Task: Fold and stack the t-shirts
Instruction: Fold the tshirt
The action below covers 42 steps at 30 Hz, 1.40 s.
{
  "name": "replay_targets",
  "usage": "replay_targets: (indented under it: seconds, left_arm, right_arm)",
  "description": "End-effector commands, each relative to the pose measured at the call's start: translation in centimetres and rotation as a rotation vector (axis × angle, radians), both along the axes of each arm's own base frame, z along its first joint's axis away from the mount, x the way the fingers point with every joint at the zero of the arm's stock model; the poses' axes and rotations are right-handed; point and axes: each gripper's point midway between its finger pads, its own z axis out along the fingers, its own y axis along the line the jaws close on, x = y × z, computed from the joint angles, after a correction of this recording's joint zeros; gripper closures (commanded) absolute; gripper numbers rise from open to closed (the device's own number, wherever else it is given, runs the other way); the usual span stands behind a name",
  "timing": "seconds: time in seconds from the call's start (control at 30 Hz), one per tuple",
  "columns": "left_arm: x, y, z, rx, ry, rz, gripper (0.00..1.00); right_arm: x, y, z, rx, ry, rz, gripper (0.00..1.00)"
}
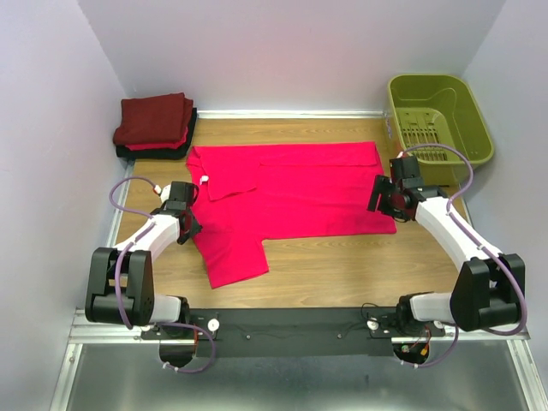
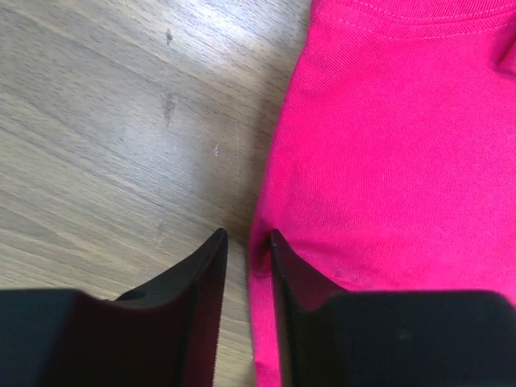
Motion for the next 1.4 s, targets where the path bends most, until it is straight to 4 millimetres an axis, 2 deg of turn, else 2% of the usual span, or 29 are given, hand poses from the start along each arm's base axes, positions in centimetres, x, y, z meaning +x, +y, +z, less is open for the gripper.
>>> replay_targets:
  seconds: [0.0, 0.03, 0.17, 0.3, 0.5, 0.7, 1.07, 1.17, 1.27, 1.3, 1.37]
  left_arm:
    - [-0.6, 0.0, -0.8, 0.001, 0.027, 0.003, 0.69]
    - [-0.6, 0.1, -0.9, -0.001, 0.029, 0.004, 0.76]
    - [-0.6, 0.0, -1.1, 0.001, 0.035, -0.002, 0.90]
    - [-0.4, -0.1, -1.1, -0.007, 0.029, -0.011, 1.00]
    - [-0.3, -0.4, -1.1, -0.013, 0.028, -0.030, 1.00]
    - [-0.4, -0.5, -1.3, -0.013, 0.034, -0.037, 1.00]
    - [-0.3, -0.3, -1.2, -0.007, 0.030, -0.034, 1.00]
    - [-0.3, -0.2, -1.1, -0.003, 0.031, -0.027, 1.00]
    - [-0.2, -0.1, -1.0, 0.006, 0.031, -0.021, 1.00]
    - [-0.2, 0.0, -1.0, 0.005, 0.035, -0.018, 1.00]
    - [-0.4, -0.1, -0.6, 0.000, 0.044, -0.024, 1.00]
  right_arm:
    - [-0.9, -2.7, -0.7, -0.048, 0.020, -0.134, 0.22]
    - [-1.3, -3.0, -1.2, -0.043, 0.037, -0.149, 0.22]
    - [-2.2, -4.0, -2.6, 0.000, 0.078, -0.226, 0.22]
    - [-2.3, -5.2, -3.5, 0.036, 0.095, -0.284, 0.25]
    - [-2.4, -5.1, -5.4, 0.128, 0.112, -0.347, 0.30]
    - [-2.8, -5.2, -7.4, 0.123, 0.143, -0.371, 0.41]
    - [-3.5, -5.1, -9.7, 0.123, 0.188, -0.381, 0.50]
    - [-3.6, -5.0, -9.7, 0.126, 0.190, -0.378, 0.61]
    - [-3.9, -5.1, -9.7, 0.120, 0.187, -0.374, 0.81]
    - [-4.0, -5.2, -9.7, 0.117, 0.190, -0.374, 0.91]
    - [-4.3, -5.2, -9.3, 0.115, 0.189, -0.373, 0.99]
